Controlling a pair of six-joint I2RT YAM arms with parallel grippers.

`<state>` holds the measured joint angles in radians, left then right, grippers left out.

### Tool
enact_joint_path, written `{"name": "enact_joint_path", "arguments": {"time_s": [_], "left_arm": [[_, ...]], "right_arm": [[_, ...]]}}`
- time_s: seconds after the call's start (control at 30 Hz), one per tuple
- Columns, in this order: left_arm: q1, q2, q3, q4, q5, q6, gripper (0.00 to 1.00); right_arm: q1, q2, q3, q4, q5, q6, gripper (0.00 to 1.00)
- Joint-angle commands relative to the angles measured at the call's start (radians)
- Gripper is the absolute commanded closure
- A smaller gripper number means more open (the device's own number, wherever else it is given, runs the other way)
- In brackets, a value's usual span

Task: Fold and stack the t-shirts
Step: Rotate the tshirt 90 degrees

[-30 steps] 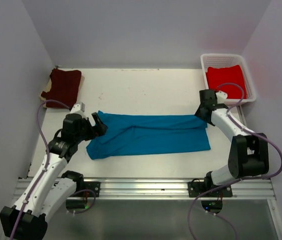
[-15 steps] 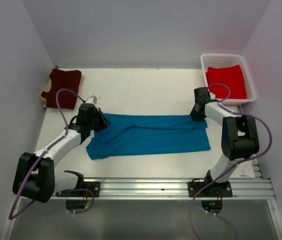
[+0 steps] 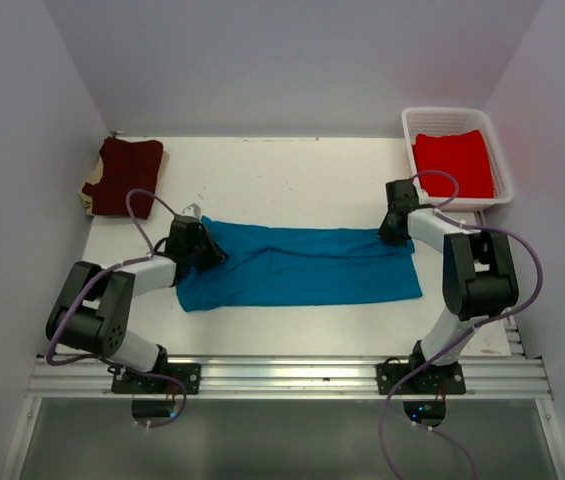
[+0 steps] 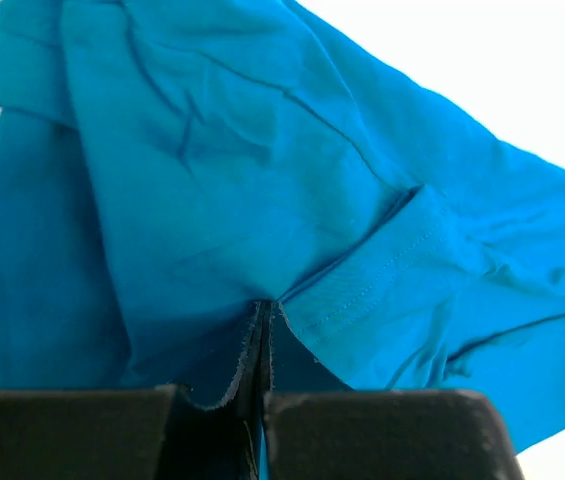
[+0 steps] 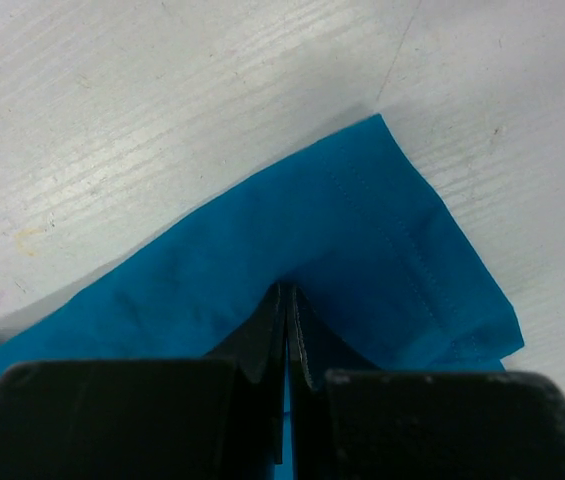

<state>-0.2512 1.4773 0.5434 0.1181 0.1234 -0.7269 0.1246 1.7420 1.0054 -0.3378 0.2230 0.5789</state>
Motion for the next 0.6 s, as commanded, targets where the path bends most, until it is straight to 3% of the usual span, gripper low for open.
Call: {"name": "enact_joint_path", "arguments": {"time_s": [0.0, 0.17, 0.33, 0.47, 0.57], "left_arm": [[-0.007, 0.095, -0.001, 0.084, -0.027, -0.031, 1.0], [-0.002, 0.199, 0.147, 0.057, -0.06, -0.042, 1.0], [0.009, 0.333, 0.419, -0.043, -0.07, -0.013, 1.0], [0.02, 0.449, 0.657, -0.104, -0.042, 0.018, 1.0], [0.021, 0.544, 0.753, -0.115, -0.005, 0.029, 1.0]], "right_arm": [[0.027, 0.018, -0.048, -0.026, 0.013, -0.01, 1.0], [0.101, -0.03, -0.108, -0.093, 0.022, -0.016, 1.0], [0.275, -0.174, -0.252, -0.127, 0.038, 0.028, 1.0], [0.337, -0.255, -0.346, -0.129, -0.049, 0.097, 1.0], [0.374, -0.317, -0.383, -0.158, -0.056, 0.131, 1.0]]}}
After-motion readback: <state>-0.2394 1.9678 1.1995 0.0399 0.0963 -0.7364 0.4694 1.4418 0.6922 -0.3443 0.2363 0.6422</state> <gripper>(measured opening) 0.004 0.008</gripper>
